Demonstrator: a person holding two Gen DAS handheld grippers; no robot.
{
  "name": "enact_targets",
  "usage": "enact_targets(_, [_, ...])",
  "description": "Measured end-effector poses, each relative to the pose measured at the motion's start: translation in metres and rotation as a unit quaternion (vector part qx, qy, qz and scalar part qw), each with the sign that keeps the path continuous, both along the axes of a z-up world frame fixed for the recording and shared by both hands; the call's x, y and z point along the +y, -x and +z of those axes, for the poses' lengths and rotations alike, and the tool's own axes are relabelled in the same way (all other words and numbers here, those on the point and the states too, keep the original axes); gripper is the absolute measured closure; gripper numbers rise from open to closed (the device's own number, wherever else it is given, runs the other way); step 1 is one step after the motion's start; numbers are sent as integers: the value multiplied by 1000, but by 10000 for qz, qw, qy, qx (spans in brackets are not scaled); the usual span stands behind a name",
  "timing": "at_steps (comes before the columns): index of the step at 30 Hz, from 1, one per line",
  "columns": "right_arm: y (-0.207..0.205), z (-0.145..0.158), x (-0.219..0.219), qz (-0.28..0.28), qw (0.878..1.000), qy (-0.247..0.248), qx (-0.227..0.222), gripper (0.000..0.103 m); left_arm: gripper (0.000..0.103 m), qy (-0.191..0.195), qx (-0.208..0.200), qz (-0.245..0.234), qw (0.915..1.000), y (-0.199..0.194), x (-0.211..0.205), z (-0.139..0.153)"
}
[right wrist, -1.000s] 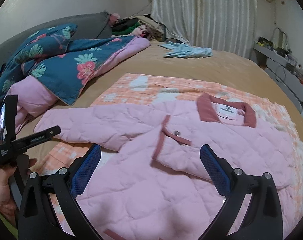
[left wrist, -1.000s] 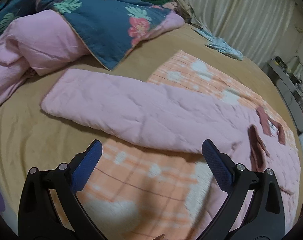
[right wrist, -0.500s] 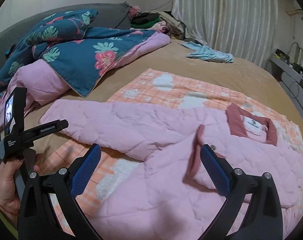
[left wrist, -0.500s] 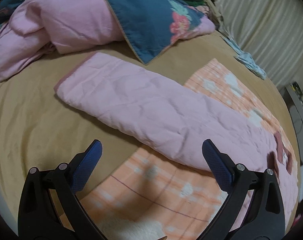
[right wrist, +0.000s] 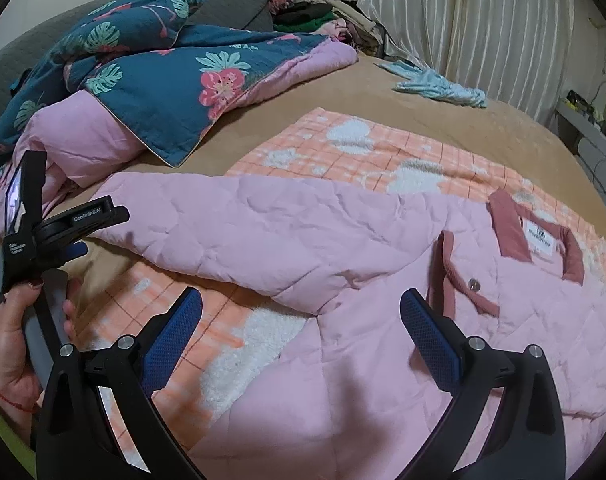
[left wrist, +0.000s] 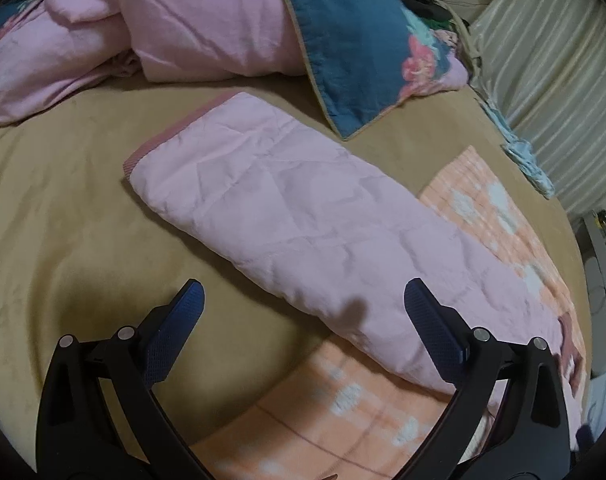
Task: Fold large clothes
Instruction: 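Move the left gripper to the cuff of the other outstretched sleeve, then grasp the sleeve cuff with the left gripper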
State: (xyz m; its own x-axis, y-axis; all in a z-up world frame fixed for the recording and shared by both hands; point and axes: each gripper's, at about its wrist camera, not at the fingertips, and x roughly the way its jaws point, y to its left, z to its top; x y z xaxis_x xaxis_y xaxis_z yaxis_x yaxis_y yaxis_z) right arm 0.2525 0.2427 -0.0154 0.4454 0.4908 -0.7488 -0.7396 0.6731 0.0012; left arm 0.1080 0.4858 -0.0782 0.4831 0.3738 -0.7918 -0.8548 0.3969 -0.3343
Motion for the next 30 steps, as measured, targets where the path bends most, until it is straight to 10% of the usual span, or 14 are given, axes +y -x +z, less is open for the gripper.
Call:
enact_targets(16, [-22,-9,-77,-735,9973,-53,66,4,10,260,-341,630,9971,-5,41,-33])
enact_targets(18, [-24,-7,-88,-822,9965,-104,75,4,46,43,-139,668,9977,-7,41,-30])
enact_targets(23, [-28,-2,-119,-1111,9937,-88,64,4,84,-453,-54,562,9974,-6,34,-5])
enact_targets(30, [-21,20,-173,-1483,9882,-394,16,4,92,-1386,-704,203,9876,1,4,68])
